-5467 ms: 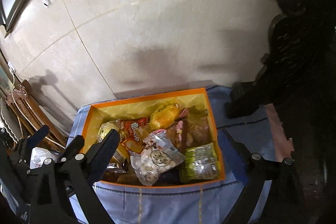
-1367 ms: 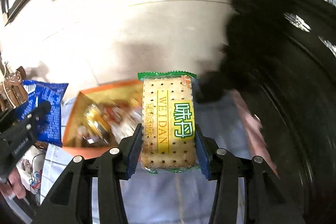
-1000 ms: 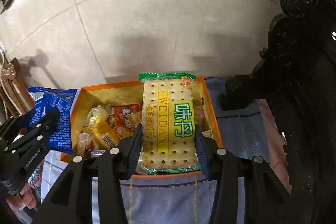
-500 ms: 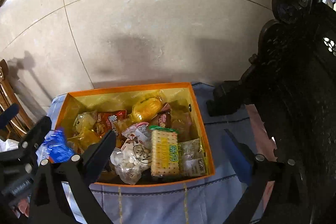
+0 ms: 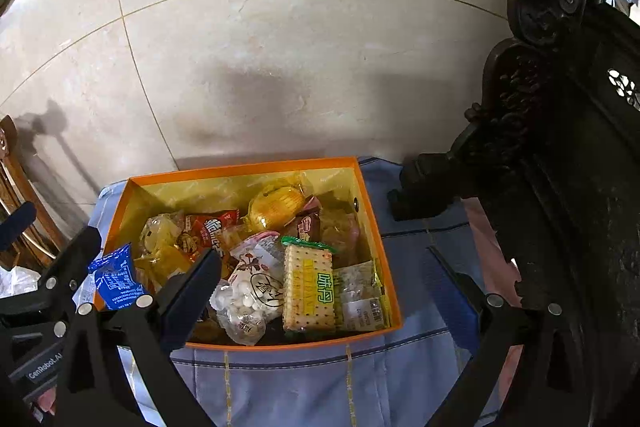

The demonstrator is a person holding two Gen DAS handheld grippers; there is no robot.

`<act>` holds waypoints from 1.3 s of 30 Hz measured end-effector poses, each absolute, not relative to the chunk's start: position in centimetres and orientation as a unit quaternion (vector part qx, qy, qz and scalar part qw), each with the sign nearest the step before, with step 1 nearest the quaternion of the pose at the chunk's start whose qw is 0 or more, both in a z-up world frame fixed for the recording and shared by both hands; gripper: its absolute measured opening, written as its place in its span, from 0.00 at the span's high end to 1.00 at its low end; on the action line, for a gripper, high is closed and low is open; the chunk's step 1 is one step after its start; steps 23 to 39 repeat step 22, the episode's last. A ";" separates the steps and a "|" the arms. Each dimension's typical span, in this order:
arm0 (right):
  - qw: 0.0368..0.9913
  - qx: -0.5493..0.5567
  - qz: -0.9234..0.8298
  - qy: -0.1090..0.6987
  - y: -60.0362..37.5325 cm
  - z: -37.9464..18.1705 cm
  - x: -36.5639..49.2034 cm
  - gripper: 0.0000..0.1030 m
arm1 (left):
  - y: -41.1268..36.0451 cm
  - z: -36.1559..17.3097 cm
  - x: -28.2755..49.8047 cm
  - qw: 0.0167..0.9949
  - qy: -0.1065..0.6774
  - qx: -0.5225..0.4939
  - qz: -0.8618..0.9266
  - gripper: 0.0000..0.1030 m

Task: Organize snacks
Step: 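Open both tools and hold them above the filled orange box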

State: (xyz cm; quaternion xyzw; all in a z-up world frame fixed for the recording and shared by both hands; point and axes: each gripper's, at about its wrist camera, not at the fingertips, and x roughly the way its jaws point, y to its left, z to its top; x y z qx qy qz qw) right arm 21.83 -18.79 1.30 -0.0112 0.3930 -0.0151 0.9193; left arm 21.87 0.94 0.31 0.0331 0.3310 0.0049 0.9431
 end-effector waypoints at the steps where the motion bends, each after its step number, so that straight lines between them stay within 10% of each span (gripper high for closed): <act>1: 0.920 -0.012 -0.016 0.393 -18.8 1.3 21.8 0.03 | 1.1 0.3 21.9 0.943 0.332 0.030 0.007 0.04; 39: 0.921 -0.010 -0.025 0.390 -19.3 1.6 21.5 0.03 | 2.8 0.2 22.0 0.936 0.350 -0.007 0.025 0.04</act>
